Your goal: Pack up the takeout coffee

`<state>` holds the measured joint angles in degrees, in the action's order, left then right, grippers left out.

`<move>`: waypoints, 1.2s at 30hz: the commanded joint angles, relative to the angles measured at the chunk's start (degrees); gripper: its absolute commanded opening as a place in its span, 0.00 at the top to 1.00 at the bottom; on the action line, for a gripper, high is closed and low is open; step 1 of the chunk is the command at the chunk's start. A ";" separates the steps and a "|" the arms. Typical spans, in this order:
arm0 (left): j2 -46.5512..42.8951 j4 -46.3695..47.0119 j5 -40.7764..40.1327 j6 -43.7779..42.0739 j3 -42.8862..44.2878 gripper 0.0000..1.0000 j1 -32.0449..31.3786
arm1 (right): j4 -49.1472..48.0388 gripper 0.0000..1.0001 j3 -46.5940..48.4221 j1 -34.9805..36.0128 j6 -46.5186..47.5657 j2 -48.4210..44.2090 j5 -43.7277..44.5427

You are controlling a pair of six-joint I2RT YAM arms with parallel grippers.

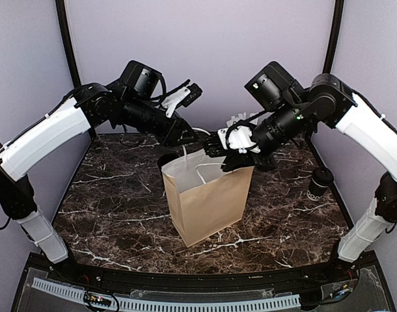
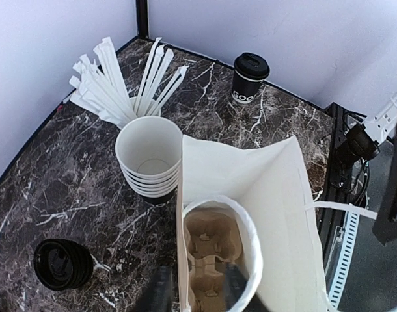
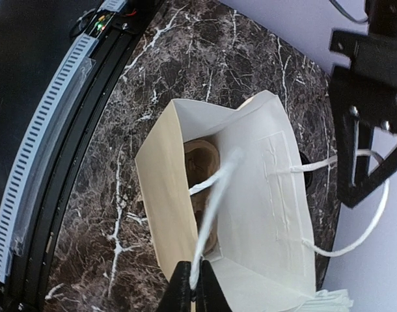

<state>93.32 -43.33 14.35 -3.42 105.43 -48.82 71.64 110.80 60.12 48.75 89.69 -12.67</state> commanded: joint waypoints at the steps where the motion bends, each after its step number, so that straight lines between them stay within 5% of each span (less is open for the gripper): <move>1: 2.11 -0.53 -2.75 -1.50 4.69 0.98 -0.09 | -2.80 1.00 4.73 0.24 -1.00 2.27 -0.93; 15: -0.27 -3.54 -13.57 -4.38 19.59 1.00 -0.10 | -10.70 1.00 28.90 0.43 -3.61 10.87 0.85; 36: 1.06 -6.78 -16.34 -6.34 22.97 1.00 -0.13 | -11.79 1.00 31.13 3.24 -3.49 13.39 2.71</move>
<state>94.67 -49.21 -2.02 -9.06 126.72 -48.77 62.50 140.66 62.52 45.95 102.78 -10.37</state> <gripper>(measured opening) 0.027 0.012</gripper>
